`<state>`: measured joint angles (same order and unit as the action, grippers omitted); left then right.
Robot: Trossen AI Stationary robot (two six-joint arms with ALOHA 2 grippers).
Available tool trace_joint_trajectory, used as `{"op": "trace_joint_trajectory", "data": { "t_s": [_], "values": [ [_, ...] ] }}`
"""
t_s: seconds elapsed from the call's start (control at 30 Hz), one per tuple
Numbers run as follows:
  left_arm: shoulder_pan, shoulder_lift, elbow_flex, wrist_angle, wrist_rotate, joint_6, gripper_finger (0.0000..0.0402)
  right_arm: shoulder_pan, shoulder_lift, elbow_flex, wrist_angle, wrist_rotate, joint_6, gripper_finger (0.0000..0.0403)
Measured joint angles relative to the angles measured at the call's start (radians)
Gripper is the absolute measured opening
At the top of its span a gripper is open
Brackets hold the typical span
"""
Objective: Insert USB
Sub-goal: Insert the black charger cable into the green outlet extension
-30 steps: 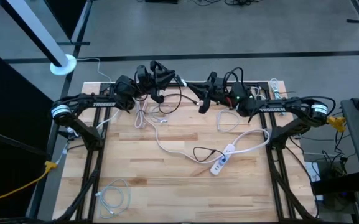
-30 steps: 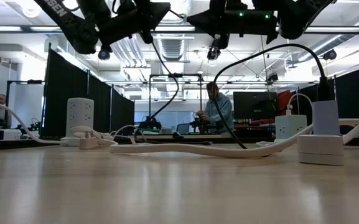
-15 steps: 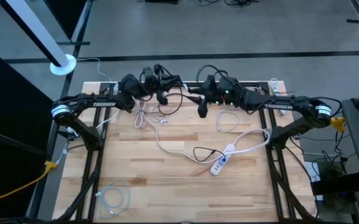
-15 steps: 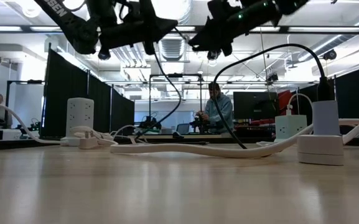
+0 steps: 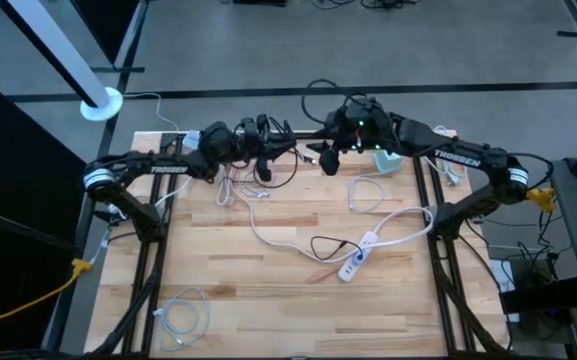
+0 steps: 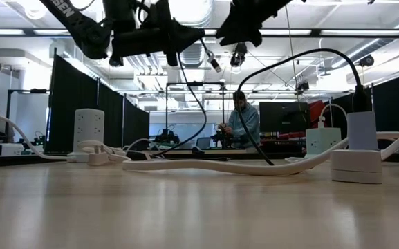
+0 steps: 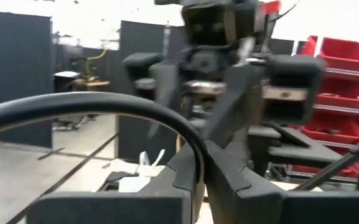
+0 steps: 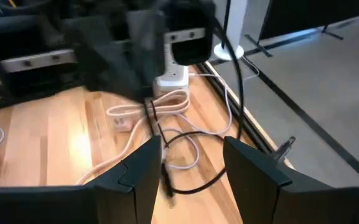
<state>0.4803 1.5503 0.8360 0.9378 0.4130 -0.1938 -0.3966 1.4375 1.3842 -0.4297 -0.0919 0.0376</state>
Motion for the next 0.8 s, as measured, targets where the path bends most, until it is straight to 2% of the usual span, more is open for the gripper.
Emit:
{"op": "trace_joint_trajectory", "data": {
  "t_s": [0.07, 0.13, 0.23, 0.43, 0.67, 0.8],
  "values": [
    [-0.010, -0.001, 0.000, -0.002, 0.001, 0.001, 0.0007, -0.004, 0.016, 0.000, -0.005, -0.049, -0.004, 0.0149],
    [-0.018, -0.001, 0.000, -0.007, 0.001, 0.002, 0.0007, -0.004, 0.031, -0.002, -0.016, -0.143, -0.053, 0.0144],
    [-0.022, -0.001, 0.000, -0.013, 0.048, -0.001, 0.0007, -0.008, 0.042, -0.002, -0.006, -0.259, -0.127, 0.0137],
    [-0.029, -0.002, 0.000, -0.006, 0.076, -0.026, 0.0007, -0.016, 0.072, -0.002, -0.009, -0.263, -0.263, 0.0121],
    [-0.043, -0.002, 0.000, -0.014, 0.077, -0.025, 0.0007, -0.015, 0.099, -0.002, -0.012, -0.301, -0.305, 0.0100],
    [-0.044, -0.001, 0.000, -0.013, 0.077, -0.025, 0.0007, -0.017, 0.114, -0.002, -0.021, -0.345, -0.323, 0.0067]
  ]
}}
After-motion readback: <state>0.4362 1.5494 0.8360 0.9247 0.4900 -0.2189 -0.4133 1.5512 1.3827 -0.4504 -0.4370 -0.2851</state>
